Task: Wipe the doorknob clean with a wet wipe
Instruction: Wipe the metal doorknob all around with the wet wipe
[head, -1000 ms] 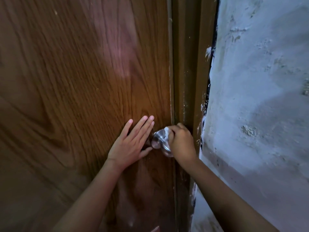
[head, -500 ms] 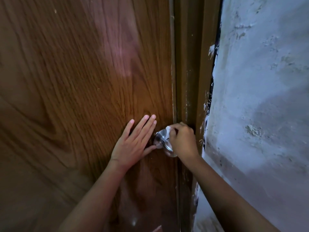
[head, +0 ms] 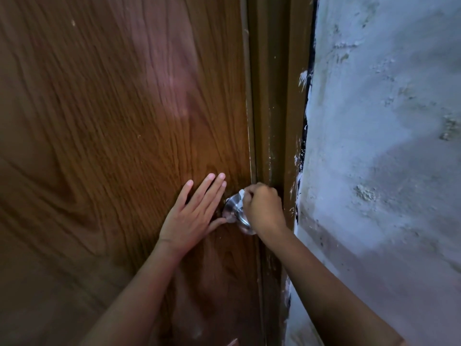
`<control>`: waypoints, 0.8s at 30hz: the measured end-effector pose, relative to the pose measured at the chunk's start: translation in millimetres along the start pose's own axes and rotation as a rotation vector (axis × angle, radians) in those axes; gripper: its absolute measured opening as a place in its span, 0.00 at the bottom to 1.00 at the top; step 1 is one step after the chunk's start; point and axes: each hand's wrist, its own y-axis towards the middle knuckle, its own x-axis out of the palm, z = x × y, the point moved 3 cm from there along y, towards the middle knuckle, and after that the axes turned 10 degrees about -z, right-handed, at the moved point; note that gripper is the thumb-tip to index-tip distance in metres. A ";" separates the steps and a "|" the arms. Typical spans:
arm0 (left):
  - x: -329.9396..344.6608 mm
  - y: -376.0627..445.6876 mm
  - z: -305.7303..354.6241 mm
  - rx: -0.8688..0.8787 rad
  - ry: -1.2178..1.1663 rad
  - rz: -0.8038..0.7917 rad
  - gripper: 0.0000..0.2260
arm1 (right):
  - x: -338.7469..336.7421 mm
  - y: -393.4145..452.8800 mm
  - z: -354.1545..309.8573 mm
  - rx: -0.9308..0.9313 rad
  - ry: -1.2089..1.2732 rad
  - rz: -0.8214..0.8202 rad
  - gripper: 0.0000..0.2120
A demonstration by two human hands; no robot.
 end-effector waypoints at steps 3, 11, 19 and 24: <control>0.9 -0.8 -0.4 -0.001 0.011 0.001 0.33 | -2.0 0.8 8.1 0.056 -0.018 -0.025 0.10; 2.6 -0.9 0.5 0.008 0.031 -0.002 0.34 | 3.9 -2.2 -0.9 0.020 0.047 0.084 0.09; 3.2 -1.3 0.7 0.001 0.047 0.015 0.34 | 0.0 3.5 -2.2 0.041 -0.051 0.064 0.09; 1.9 -1.5 0.5 0.000 -0.005 0.045 0.33 | -3.6 4.0 -3.4 0.011 -0.131 0.011 0.09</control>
